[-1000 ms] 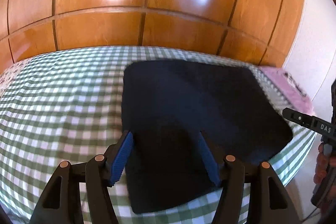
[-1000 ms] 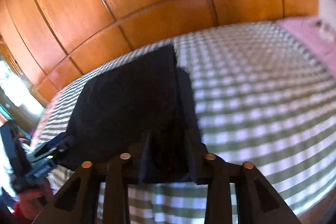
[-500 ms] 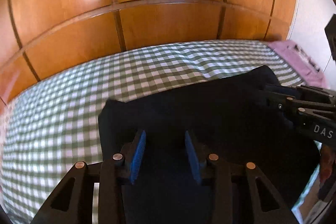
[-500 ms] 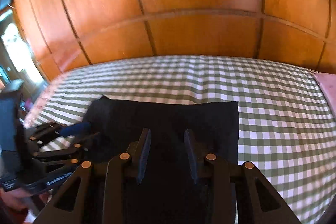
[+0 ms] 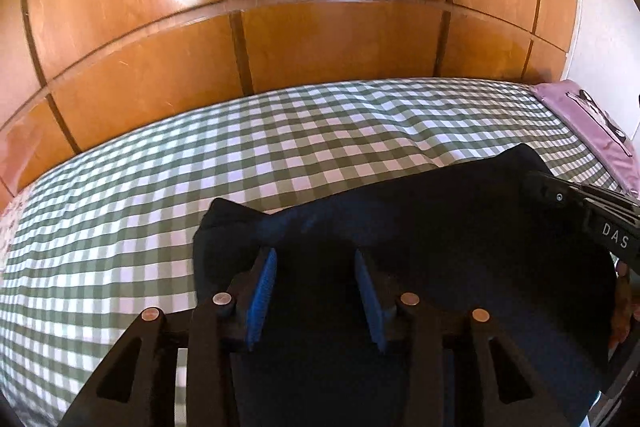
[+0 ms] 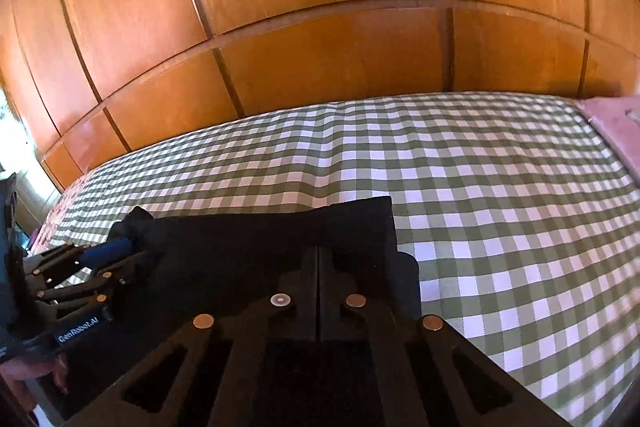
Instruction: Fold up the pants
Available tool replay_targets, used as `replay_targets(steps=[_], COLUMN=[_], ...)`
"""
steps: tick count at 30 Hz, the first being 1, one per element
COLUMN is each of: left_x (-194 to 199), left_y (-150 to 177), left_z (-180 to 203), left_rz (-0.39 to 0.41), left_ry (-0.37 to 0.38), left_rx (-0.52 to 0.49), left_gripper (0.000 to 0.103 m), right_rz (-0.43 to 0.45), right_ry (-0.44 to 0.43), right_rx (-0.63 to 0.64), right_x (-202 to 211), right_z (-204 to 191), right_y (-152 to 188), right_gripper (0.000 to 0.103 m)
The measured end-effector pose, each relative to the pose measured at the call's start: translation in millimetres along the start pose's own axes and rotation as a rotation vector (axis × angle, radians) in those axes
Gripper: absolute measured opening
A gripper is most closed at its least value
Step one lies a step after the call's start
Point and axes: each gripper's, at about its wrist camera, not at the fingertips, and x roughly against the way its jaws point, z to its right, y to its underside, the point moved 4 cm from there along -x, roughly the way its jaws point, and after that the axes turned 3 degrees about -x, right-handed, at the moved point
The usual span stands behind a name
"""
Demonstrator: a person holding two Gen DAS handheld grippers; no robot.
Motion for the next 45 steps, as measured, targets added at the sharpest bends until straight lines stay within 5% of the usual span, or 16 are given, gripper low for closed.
replay_targets(steps=[5, 7, 9, 10, 24, 29, 39, 43, 45], left_x=[29, 37, 44, 46, 70, 81, 65, 55, 48], left_y=[12, 18, 25, 27, 62, 75, 110, 109, 108], left_z=[-2, -5, -11, -14, -28, -43, -77, -63, -49], left_rz=[0.043, 0.046, 0.042, 0.038, 0.027, 0.038, -0.044, -0.078, -0.117], left_ry=[-0.06, -0.061, -0.034, -0.021, 0.024, 0.076, 0.508, 0.665, 0.685], left_rx=[0.002, 0.026, 0.077, 0.101, 0.163, 0.212, 0.489, 0.52, 0.477], left_gripper=[0.05, 0.06, 0.062, 0.063, 0.063, 0.077, 0.077, 0.076, 0.076], right_rz=[0.058, 0.073, 0.085, 0.09, -0.087, -0.145, -0.223, -0.238, -0.242], right_ry=[-0.069, -0.03, -0.01, -0.012, -0.135, -0.189, -0.37, -0.378, -0.39], right_rx=[-0.055, -0.037, -0.015, -0.013, -0.148, -0.196, -0.317, -0.297, -0.303], right_x=[21, 32, 40, 45, 47, 43, 43, 44, 42], right_z=[6, 5, 3, 4, 33, 40, 58, 55, 55], right_y=[6, 11, 17, 21, 59, 65, 85, 86, 86], right_gripper=[0.005, 0.02, 0.064, 0.069, 0.072, 0.076, 0.076, 0.076, 0.074])
